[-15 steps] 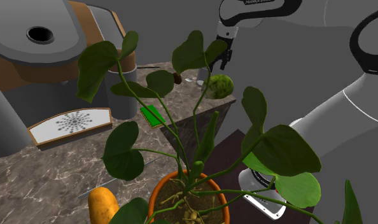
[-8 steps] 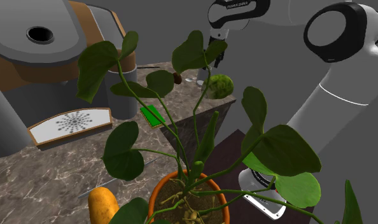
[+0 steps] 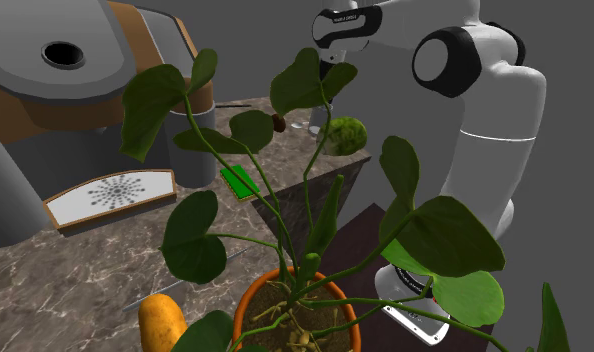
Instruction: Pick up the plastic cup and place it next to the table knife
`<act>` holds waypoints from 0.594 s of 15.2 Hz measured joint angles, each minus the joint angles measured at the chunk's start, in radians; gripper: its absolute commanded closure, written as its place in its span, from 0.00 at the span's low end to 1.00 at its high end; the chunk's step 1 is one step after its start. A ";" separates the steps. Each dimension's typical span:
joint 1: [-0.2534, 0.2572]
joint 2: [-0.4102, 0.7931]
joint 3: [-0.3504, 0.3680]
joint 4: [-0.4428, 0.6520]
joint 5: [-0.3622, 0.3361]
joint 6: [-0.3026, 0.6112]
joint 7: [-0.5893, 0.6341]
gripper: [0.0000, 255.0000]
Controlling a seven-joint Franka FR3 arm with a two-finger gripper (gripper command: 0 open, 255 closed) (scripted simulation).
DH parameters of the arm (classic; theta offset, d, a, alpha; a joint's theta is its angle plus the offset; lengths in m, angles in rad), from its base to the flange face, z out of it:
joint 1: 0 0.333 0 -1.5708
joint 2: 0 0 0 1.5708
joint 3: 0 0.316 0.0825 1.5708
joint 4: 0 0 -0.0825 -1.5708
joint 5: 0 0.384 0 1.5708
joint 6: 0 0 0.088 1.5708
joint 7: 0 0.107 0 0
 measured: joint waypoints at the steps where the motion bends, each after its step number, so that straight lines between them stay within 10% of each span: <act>1: -0.009 0.044 0.001 0.054 0.009 -0.009 -0.004 0.00; 9: -0.024 0.121 0.004 0.067 0.025 0.054 -0.016 0.00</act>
